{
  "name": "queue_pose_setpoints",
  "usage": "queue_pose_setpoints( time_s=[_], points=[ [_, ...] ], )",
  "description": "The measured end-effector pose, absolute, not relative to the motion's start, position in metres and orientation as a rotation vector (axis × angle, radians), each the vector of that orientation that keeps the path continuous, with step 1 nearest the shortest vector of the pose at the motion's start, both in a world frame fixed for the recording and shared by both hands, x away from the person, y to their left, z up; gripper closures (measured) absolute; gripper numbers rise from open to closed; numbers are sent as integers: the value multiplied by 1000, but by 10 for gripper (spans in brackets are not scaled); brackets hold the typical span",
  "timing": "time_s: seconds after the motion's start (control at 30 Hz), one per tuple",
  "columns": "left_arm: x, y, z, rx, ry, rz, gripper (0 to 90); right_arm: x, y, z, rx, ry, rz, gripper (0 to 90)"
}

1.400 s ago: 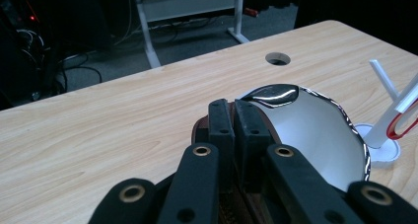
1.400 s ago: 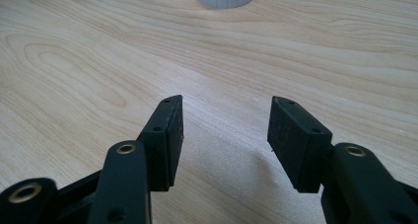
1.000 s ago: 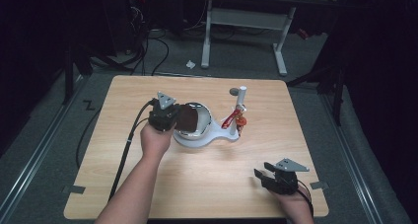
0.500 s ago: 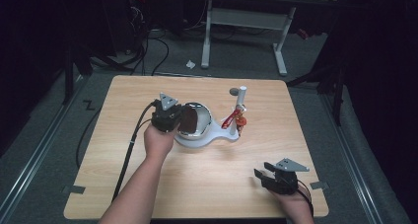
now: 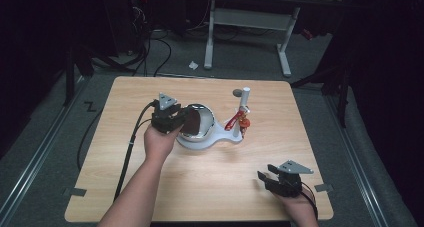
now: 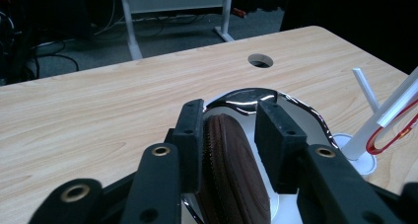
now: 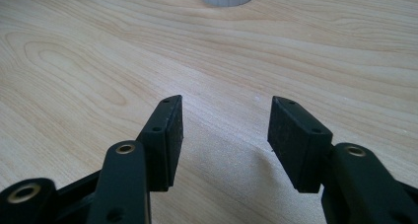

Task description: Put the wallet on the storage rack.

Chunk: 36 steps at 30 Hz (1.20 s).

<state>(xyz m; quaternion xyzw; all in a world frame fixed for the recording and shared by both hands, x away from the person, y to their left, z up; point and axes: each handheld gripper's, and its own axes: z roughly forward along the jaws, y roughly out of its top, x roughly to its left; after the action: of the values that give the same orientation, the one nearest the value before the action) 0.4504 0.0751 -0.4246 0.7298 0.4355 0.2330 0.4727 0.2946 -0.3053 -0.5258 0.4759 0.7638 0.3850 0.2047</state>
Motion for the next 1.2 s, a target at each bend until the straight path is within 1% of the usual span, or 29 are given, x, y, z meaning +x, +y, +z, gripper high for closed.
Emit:
queue_pose_setpoints(
  time_s=[0.23,0.43,0.6,0.77,1.0,1.2],
  points=[
    [446,80,-418,1778,1046,570,557,295,-305,-526,1326,2132,1070,478],
    [443,86,-413,1786,1036,549,451,295,-305,-526,1330,2133,1066,478],
    [436,95,-408,1791,1017,569,381,295,-304,-527,1326,2136,1065,477],
    [428,107,-407,1776,1004,540,314,295,-303,-527,1323,2138,1063,477],
    [409,127,-413,1759,993,482,246,295,-303,-527,1324,2137,1063,477],
    [392,143,-427,1785,991,458,224,294,-302,-528,1325,2139,1058,477]
  ],
)
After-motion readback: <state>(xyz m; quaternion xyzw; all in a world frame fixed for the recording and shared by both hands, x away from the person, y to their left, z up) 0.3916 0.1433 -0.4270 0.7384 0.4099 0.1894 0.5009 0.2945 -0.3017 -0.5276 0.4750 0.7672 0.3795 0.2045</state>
